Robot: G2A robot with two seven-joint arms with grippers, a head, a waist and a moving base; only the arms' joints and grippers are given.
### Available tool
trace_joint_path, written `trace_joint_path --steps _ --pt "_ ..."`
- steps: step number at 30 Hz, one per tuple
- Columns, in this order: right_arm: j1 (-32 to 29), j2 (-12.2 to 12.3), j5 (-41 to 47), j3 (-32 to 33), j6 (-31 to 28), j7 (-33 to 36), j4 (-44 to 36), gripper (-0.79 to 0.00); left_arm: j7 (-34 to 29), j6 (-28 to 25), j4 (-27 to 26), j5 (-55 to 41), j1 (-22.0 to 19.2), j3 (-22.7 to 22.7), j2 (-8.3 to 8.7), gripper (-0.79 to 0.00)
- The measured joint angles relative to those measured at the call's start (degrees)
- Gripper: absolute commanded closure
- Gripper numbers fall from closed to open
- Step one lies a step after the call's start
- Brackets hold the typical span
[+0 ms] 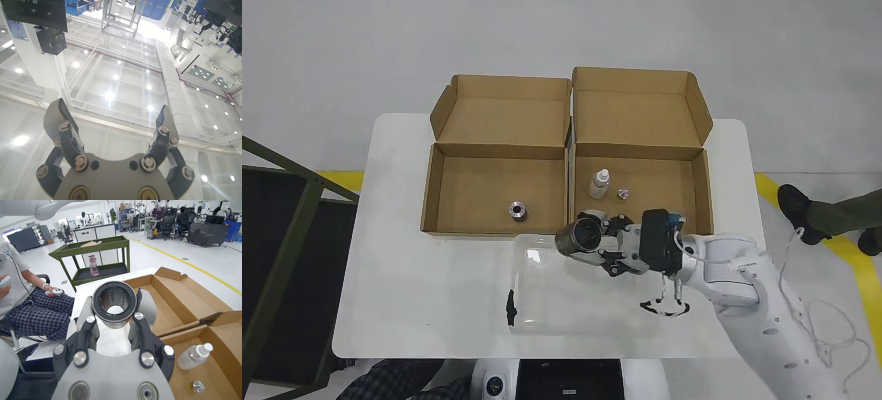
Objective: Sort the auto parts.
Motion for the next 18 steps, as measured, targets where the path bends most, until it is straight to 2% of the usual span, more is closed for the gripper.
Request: trace_joint_path --steps 18 --pt "-0.3 0.4 4.7 0.9 -0.2 -0.1 1.4 0.000 0.0 0.0 0.0 0.0 0.0 0.0 0.00 -0.785"
